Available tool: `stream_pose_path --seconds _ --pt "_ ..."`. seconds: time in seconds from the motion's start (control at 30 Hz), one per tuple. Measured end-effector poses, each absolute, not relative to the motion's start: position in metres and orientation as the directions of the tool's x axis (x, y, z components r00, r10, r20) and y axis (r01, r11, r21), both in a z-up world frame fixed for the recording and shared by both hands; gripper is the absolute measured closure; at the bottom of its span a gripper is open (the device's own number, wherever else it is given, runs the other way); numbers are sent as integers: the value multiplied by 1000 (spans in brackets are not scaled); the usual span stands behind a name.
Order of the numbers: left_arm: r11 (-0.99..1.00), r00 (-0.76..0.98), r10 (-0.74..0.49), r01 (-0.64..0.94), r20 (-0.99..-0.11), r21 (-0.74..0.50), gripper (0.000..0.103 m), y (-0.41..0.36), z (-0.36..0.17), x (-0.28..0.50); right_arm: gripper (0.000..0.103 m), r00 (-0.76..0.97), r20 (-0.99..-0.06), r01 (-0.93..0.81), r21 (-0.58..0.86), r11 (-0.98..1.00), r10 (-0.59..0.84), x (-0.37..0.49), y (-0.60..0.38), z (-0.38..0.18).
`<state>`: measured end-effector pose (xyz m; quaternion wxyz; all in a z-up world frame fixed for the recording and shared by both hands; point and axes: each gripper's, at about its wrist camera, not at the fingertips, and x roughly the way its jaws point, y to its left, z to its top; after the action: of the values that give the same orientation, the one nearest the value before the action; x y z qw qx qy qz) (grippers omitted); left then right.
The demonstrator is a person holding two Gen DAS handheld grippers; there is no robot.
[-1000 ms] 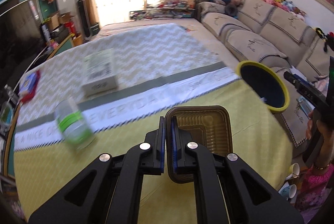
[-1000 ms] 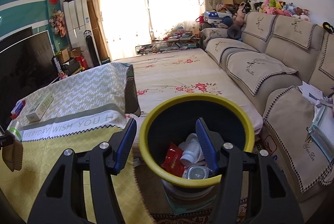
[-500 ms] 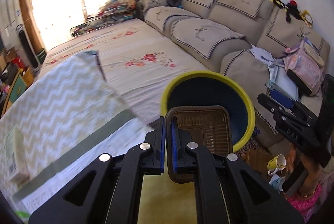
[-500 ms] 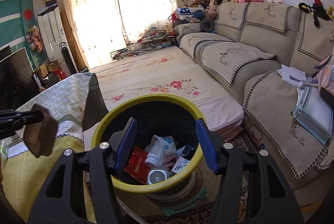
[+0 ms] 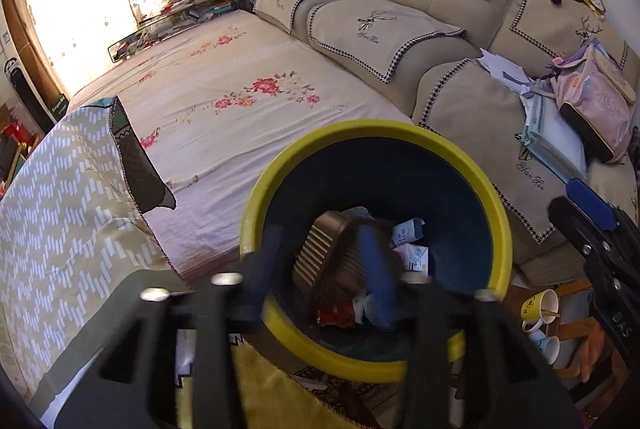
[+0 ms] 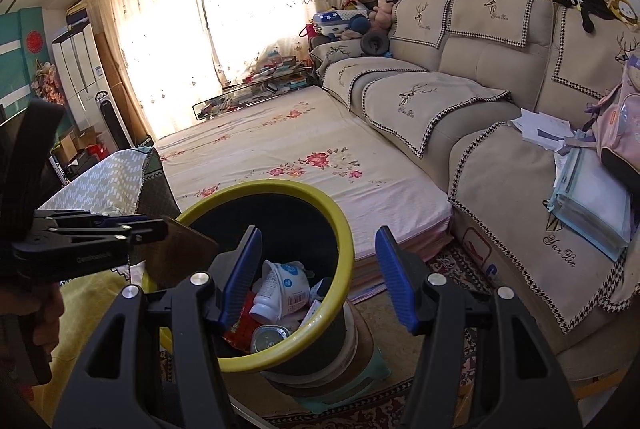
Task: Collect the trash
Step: 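Carry the brown tray over the bin and release it inside, then reach to the white printed box and grasp it with the right gripper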
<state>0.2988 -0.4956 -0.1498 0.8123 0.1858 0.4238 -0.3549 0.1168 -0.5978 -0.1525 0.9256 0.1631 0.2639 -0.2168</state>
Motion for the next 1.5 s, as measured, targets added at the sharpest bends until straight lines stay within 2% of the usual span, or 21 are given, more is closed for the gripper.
stream_pose_path --seconds 0.13,0.2,0.3,0.53,0.77,0.97,1.1,1.17,1.27,1.37,1.5 --pt "695 397 -436 719 -808 -21 25 -483 -143 300 47 770 -559 480 190 856 -308 117 -597 -152" --pt "705 403 -464 708 -789 -53 13 -470 -135 296 47 774 -558 473 194 860 -300 117 -596 -152" --pt "730 434 -502 676 -748 -98 5 -438 -118 285 47 782 -556 454 197 869 -282 120 -589 -151" --pt "785 503 -535 593 -679 -179 5 -340 -89 250 44 793 -565 395 190 899 -229 134 -563 -149" --pt "863 596 -464 471 -655 -182 5 -226 -74 221 43 811 -569 276 168 946 -135 161 -504 -135" --pt "954 733 -292 272 -614 -129 5 -126 -60 214 41 827 -561 111 139 984 -14 190 -423 -115" --pt "980 764 -197 147 -614 -131 5 -58 -65 218 40 816 -570 -20 140 990 97 214 -363 -105" --pt "982 776 -180 109 -604 -153 5 -23 -71 220 40 797 -580 -88 164 983 168 228 -334 -103" --pt "991 796 -92 12 -598 -137 5 15 -84 226 40 762 -594 -159 218 963 260 249 -294 -101" --pt "988 808 -22 -73 -588 -138 5 49 -95 235 40 727 -615 -202 232 951 305 270 -251 -102" --pt "979 805 60 -163 -590 -123 5 72 -110 249 40 696 -655 -233 183 955 296 300 -203 -99"
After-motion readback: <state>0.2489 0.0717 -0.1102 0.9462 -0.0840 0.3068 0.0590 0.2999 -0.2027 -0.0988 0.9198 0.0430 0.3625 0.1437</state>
